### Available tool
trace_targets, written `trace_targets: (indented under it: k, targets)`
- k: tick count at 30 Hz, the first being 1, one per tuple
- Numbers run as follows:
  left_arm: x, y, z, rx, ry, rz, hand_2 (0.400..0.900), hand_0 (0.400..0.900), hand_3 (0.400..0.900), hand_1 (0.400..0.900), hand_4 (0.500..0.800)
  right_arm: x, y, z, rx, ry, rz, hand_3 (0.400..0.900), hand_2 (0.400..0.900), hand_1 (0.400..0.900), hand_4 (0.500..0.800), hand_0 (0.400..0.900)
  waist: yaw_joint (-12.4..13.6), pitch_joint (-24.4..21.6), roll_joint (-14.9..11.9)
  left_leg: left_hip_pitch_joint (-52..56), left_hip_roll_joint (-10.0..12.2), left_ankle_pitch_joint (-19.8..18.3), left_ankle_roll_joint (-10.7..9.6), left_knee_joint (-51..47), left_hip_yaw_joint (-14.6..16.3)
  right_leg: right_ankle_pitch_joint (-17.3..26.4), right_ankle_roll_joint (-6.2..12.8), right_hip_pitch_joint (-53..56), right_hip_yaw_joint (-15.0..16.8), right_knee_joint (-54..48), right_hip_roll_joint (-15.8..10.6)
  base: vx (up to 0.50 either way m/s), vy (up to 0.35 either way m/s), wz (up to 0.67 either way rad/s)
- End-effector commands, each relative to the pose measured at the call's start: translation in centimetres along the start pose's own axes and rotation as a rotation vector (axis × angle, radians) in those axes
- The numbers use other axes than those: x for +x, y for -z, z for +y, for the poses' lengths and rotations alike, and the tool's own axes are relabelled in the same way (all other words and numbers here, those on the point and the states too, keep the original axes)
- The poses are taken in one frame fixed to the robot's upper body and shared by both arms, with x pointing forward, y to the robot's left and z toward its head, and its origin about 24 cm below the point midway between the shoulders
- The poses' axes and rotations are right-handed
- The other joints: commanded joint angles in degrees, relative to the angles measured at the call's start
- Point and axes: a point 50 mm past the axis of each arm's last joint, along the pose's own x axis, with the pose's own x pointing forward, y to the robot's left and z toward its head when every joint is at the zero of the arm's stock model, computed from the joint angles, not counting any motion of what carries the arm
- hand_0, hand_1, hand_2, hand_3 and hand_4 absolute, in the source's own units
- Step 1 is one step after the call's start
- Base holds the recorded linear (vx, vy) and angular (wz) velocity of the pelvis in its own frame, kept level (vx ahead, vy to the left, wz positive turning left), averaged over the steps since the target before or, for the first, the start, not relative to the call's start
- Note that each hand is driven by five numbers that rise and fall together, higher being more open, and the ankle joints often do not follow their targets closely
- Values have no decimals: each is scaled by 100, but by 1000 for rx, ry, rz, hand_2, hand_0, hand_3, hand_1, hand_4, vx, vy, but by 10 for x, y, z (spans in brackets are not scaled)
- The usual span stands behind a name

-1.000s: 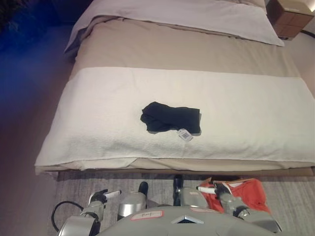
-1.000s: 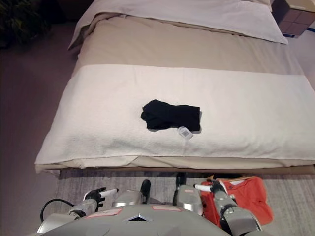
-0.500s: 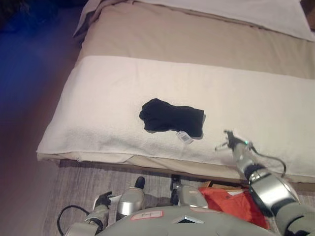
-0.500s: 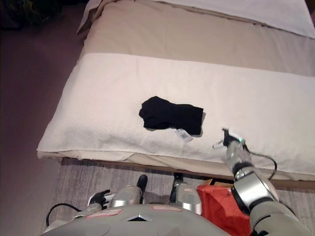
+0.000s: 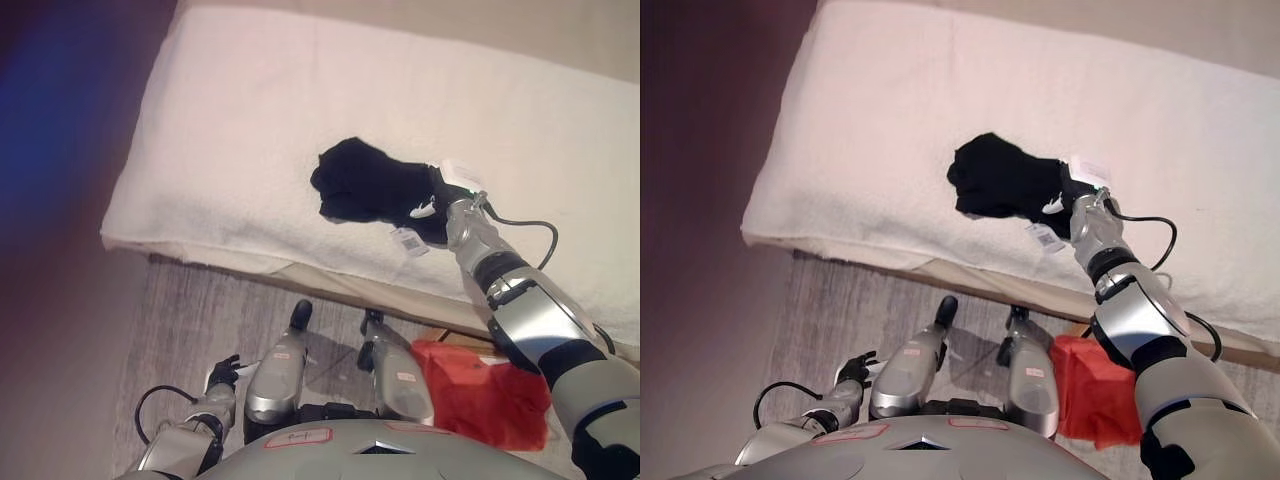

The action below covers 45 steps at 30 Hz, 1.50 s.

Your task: Put the clothes on the bed into the basket.

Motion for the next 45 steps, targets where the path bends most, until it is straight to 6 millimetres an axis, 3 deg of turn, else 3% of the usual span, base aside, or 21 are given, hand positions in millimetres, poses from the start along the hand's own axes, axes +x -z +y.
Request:
trace_targets:
  k: [1, 11, 17, 24, 25, 26, 28, 38, 45]
  targets:
    - [0, 6, 7, 0, -55, 26, 900, 900, 900, 900, 800, 12, -23, -63, -16, 203, -52, 900, 900, 900, 800, 900, 90, 145, 144, -61, 0, 1143, -57, -1229, 141, -410, 371, -132, 148, 715, -34, -38, -45, 13]
    - [2, -16, 8, -73, -64, -30, 900, 900, 900, 900, 800, 15, -48, -105, 41, 298, -96, 900, 900, 900, 800, 900, 327, 778, 114, -675, 104, 1288, -120, -1093, 34, -470, 288, -705, 52, 926, -14, -35, -39, 13]
    - [2, -27, 4, -134, -47, -73, 900, 900, 900, 900, 800, 15, -49, -142, 33, 378, -87, 900, 900, 900, 800, 900, 483, 995, 252, -1094, 19, 1345, -140, -940, -18, -473, 278, -1061, -55, 1082, -91, -39, -13, 12]
    - [1, -34, 0, -130, -17, -100, 900, 900, 900, 900, 800, 13, -46, -167, 71, 386, -80, 900, 900, 900, 800, 900, 562, 966, 370, -1054, 11, 1415, -160, -1120, -98, -481, 304, -1063, -116, 1050, -141, 31, -2, 12]
    - [1, -35, 0, -128, -15, -103, 900, 900, 900, 900, 800, 13, -45, -170, 81, 382, -84, 812, 812, 812, 747, 812, 567, 960, 378, -1048, 11, 1416, -164, -1130, -95, -479, 305, -1053, -120, 1042, -144, 35, -1, 8]
    - [1, -35, 0, -130, -11, -105, 900, 900, 900, 900, 800, 12, -45, -172, 109, 377, -91, 647, 647, 647, 648, 647, 574, 953, 380, -1041, 5, 1420, -165, -1142, -98, -478, 311, -1035, -124, 1027, -148, 36, -1, 6]
    - [1, -31, 1, -130, -12, -97, 900, 900, 900, 900, 800, 12, -40, -177, 164, 382, -89, 400, 400, 400, 500, 400, 585, 934, 386, -1014, -1, 1413, -165, -1161, -106, -483, 318, -1002, -135, 1010, -160, 36, 9, 0]
    - [2, -27, 6, -132, -23, -81, 900, 900, 900, 900, 800, 10, -25, -187, 261, 412, -50, 400, 400, 400, 500, 400, 558, 906, 409, -816, -10, 1375, -161, -1229, -85, -490, 342, -798, -160, 969, -201, 7, 3, 0]
    - [3, -22, 10, -138, -40, -61, 900, 900, 900, 900, 800, 12, -24, -177, 275, 394, -44, 400, 400, 400, 500, 400, 461, 818, 375, -646, -15, 1319, -177, -1229, -1, -471, 352, -611, -125, 898, -194, 15, 2, -3]
